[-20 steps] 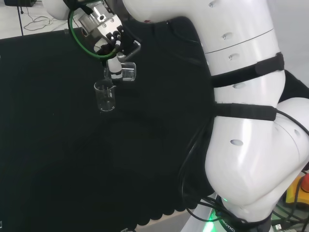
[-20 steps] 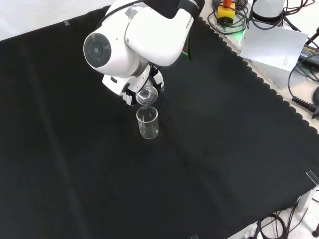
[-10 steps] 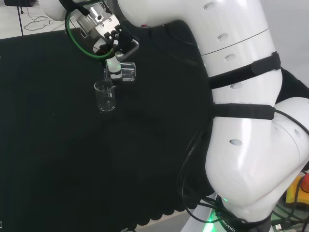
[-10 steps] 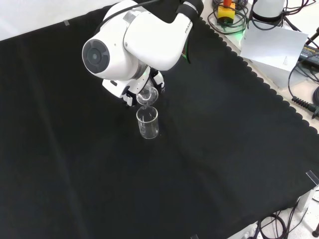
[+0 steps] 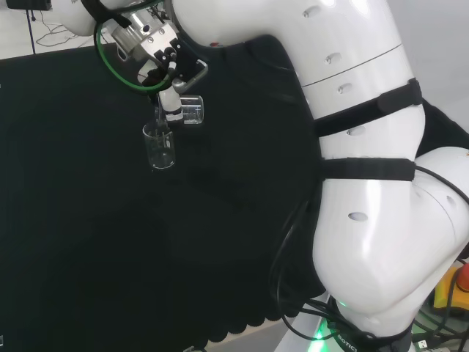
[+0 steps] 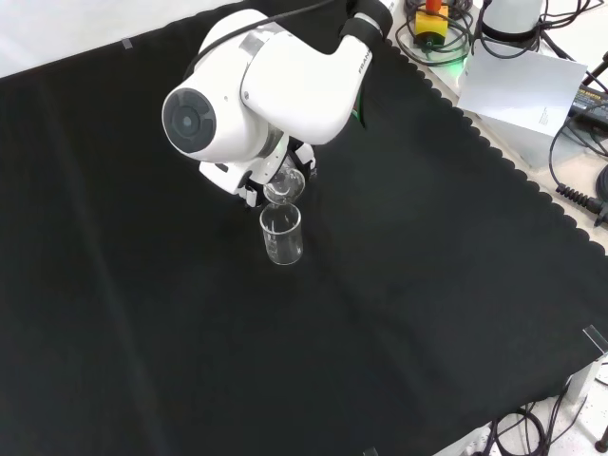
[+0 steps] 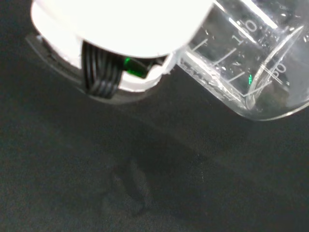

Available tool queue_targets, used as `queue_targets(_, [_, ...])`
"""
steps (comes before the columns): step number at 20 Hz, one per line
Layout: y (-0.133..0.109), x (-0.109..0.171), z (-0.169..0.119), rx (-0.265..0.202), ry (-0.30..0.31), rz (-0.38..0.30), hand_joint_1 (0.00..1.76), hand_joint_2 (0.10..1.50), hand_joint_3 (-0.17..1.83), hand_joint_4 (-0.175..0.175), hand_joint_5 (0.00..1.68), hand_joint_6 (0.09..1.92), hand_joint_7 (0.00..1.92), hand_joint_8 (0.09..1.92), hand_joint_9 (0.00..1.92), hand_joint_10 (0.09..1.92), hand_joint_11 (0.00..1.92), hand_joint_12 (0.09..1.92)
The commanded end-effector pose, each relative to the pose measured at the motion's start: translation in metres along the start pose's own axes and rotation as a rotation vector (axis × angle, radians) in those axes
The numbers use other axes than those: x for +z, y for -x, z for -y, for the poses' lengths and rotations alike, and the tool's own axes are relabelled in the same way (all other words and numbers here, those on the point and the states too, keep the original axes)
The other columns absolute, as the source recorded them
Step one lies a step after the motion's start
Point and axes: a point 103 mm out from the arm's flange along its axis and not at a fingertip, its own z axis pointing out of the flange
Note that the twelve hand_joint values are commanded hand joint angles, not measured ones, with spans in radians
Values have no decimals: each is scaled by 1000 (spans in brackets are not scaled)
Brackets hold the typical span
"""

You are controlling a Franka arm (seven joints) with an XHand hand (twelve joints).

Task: Pour the water from the handheld beaker into the one on the table.

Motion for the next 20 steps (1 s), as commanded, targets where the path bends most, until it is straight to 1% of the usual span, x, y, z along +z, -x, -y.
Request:
queue_targets(1, [-8, -4, 0, 37, -22, 23, 1413, 740, 540, -175, 1133, 830, 1102, 932, 1272, 701, 1179, 739])
queue_targets(3, [-4, -3, 0, 42, -29, 24, 1413, 740, 541, -175, 1133, 830, 1102, 932, 1272, 702, 1179, 739])
queue_targets(13, [-2, -5, -1, 66, -48, 36, 1413, 739, 543, -175, 1132, 833, 1100, 935, 1272, 704, 1180, 741])
queue_targets(20, [-3, -6, -1, 67, -63, 46, 1413, 738, 545, -175, 1131, 834, 1098, 936, 1272, 705, 1179, 741])
